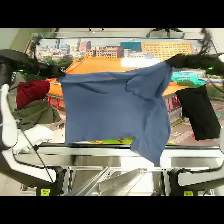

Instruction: Fold the shirts.

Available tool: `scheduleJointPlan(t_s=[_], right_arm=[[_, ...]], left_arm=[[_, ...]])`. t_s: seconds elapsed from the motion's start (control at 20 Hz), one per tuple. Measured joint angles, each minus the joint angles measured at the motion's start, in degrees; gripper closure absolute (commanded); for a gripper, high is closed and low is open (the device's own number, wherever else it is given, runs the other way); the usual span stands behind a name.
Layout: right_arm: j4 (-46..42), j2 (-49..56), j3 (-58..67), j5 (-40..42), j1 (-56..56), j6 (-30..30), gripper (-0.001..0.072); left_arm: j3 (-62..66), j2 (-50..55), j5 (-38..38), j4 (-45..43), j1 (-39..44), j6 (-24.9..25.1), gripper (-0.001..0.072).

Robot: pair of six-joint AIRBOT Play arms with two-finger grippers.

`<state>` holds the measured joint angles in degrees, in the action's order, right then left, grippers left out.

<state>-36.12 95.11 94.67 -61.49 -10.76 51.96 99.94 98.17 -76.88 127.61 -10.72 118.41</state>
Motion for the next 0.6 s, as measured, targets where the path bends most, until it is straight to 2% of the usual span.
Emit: scheduleJointPlan(t_s=[0.2,0.35,0.6], right_arm=[[3.45,9.97,2.47,1.16,-1.73,2.32,0.0695],[3.50,12.55,3.26,-2.29,-3.91,3.06,0.0695],[-4.48,13.86,3.19,-9.33,-5.97,5.51,0.0695]], left_arm=[[8.11,10.23,-0.02,-2.32,0.33,-2.16,0.0688],[13.25,14.86,-3.13,-2.95,0.50,-3.96,0.0687],[12.24,17.20,-5.99,-6.08,1.05,-5.79,0.0687]])
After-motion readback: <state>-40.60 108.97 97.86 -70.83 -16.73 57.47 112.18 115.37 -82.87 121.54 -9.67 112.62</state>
